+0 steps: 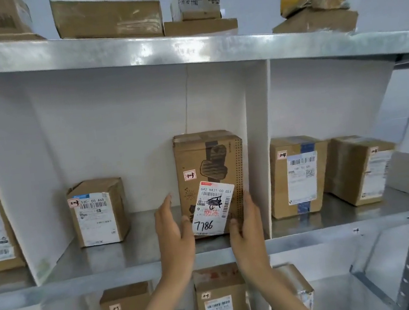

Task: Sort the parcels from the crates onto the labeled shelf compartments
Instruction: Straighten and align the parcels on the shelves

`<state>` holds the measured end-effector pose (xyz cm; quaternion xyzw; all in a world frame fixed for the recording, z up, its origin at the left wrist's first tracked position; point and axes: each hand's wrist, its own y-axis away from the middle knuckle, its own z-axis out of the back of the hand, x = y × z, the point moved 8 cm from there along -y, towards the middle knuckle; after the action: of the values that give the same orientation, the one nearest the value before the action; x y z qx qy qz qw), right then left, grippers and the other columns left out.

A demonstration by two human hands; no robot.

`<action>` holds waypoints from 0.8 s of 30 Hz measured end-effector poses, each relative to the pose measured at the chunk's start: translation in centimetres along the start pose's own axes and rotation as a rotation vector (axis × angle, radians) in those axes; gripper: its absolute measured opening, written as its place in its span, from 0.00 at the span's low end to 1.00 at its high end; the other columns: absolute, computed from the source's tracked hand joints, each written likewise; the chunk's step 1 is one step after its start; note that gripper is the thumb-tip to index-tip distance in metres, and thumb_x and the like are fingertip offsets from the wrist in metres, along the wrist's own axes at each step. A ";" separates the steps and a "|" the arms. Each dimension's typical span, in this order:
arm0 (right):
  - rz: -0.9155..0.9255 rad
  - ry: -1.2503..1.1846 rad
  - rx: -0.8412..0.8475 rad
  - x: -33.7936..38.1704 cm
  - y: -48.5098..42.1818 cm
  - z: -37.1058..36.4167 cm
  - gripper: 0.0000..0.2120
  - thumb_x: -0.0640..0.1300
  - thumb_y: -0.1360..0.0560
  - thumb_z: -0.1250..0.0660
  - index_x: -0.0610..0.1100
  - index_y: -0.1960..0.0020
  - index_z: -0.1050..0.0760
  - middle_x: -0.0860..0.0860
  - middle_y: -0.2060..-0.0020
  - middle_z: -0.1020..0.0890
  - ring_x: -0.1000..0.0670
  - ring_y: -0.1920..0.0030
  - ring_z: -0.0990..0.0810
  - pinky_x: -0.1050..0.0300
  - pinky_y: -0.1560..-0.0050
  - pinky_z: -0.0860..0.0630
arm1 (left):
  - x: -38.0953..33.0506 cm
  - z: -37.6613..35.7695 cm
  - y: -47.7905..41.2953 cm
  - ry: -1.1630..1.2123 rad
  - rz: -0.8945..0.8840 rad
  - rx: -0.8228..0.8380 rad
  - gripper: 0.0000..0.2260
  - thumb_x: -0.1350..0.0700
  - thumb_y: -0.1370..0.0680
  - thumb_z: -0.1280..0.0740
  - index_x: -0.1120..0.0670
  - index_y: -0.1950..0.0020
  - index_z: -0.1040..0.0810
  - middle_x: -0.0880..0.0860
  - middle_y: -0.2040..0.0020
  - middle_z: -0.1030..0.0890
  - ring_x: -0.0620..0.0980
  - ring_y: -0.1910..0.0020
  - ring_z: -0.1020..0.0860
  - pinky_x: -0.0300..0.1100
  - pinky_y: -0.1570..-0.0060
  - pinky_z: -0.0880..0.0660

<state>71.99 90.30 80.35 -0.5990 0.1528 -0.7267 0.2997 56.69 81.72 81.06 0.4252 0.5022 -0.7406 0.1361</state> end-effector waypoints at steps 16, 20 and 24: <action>0.097 -0.067 -0.099 3.3 4.4 9.5 0.17 0.54 0.21 0.47 0.62 0.33 0.40 0.62 0.35 0.31 0.63 0.35 0.32 0.70 0.35 0.35 | -11.8 -2.4 7.2 0.231 -0.250 0.045 0.12 0.54 0.19 0.47 0.54 0.40 0.28 0.47 0.44 0.24 0.41 0.41 0.27 0.31 0.41 0.32; 0.101 -0.095 -0.230 3.1 4.8 14.2 0.15 0.50 0.19 0.45 0.53 0.33 0.35 0.57 0.40 0.26 0.62 0.40 0.28 0.73 0.41 0.32 | -14.3 -4.5 9.1 0.263 -0.269 0.116 0.11 0.55 0.19 0.47 0.53 0.43 0.27 0.47 0.48 0.23 0.42 0.44 0.26 0.29 0.43 0.33; 0.068 -0.050 -0.344 1.4 4.6 19.1 0.13 0.46 0.18 0.45 0.52 0.34 0.33 0.55 0.42 0.24 0.60 0.41 0.26 0.68 0.42 0.30 | -16.3 -7.2 11.1 0.311 -0.275 0.199 0.13 0.51 0.19 0.47 0.53 0.44 0.26 0.46 0.49 0.23 0.43 0.45 0.25 0.28 0.44 0.32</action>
<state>91.39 88.51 83.31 -0.6539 0.2876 -0.6640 0.2208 77.06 79.16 85.64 0.4734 0.4948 -0.7235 -0.0877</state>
